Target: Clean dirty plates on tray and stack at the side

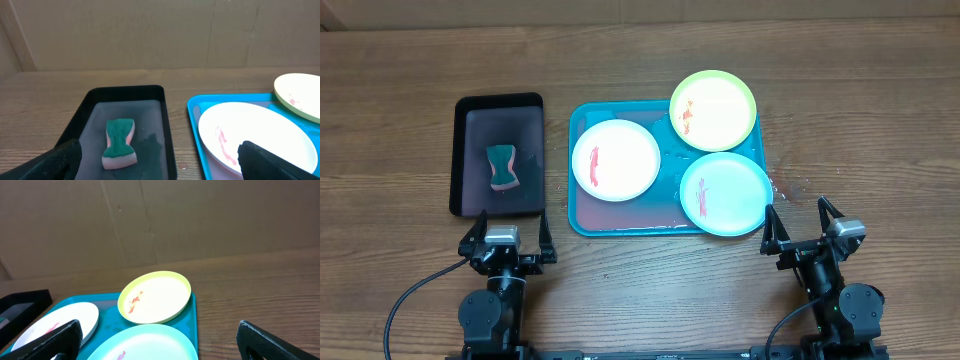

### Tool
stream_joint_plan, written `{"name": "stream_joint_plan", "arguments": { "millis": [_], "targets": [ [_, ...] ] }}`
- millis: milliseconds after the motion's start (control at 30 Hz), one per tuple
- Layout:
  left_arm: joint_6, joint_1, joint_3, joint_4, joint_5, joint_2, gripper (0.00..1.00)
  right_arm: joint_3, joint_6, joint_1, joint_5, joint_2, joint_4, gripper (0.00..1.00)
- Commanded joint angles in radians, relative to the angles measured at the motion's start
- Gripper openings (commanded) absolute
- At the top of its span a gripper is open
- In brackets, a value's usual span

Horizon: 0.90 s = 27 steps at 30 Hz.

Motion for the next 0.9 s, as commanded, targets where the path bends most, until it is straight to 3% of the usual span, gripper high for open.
{"name": "stream_joint_plan", "arguments": {
  "millis": [0,867],
  "targets": [
    [0.022,0.010,-0.005,0.000,0.003,-0.011,1.00,-0.011,0.003,0.006,0.003,-0.010,0.006,1.00],
    [0.023,0.010,-0.005,0.000,-0.006,-0.011,1.00,-0.011,0.003,0.006,0.003,-0.010,0.006,1.00]
  ]
}}
